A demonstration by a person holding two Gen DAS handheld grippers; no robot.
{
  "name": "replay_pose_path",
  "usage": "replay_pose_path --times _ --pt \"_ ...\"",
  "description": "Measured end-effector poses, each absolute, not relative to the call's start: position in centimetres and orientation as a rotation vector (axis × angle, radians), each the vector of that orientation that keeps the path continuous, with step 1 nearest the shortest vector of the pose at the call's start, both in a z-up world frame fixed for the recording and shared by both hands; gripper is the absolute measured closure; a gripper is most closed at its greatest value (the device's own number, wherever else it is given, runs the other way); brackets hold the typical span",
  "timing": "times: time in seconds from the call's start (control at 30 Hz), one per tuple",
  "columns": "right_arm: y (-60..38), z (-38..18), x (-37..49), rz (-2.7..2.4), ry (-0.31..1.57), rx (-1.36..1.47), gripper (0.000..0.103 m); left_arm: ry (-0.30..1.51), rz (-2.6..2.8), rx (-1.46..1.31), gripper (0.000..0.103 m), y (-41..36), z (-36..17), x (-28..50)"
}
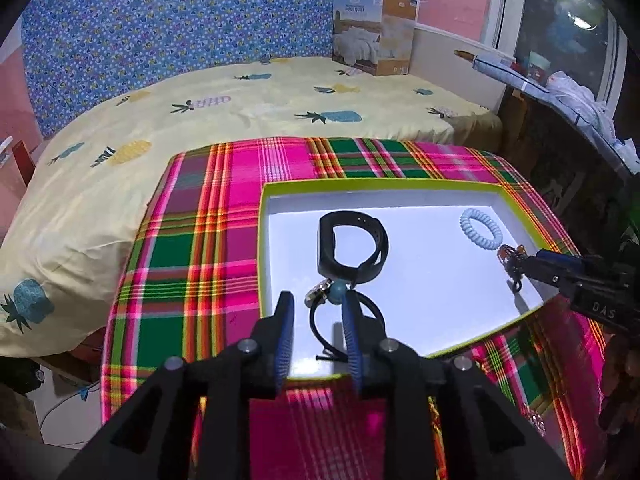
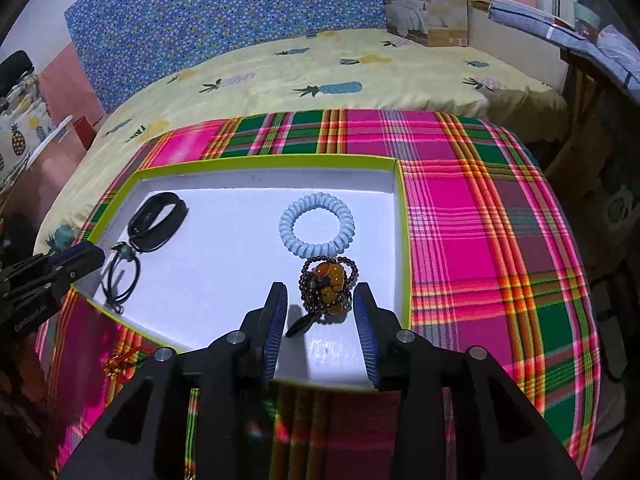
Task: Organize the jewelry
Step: 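Carry both bracelets into the white box and open both tools to release them, then grasp the lilac coil tie with the left tool while the right tool grasps the sparkly brooch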
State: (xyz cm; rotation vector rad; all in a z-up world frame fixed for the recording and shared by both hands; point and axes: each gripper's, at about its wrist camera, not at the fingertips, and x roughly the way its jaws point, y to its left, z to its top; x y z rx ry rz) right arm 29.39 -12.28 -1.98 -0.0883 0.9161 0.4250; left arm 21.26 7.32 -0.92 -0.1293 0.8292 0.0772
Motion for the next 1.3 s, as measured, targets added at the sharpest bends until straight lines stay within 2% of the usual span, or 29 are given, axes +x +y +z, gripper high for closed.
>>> replay_pose_path --times 0.47,0.9,1.3 --pt "-14.3 2.0 19.7 0.446 0.804 -0.077 0.068 0.768 0.031 -0.100 0.077 5.2 1.6 13.6" --pt "-15.8 1.8 12.1 0.454 0.782 -0.047 0.068 0.765 -0.007 -0.109 0.077 3.1 1.2 6.5" --pt "-16.0 0.6 9.5 0.466 0.803 -0.029 0.068 0.774 -0.073 -0.101 0.077 1.1 0.7 4.7"
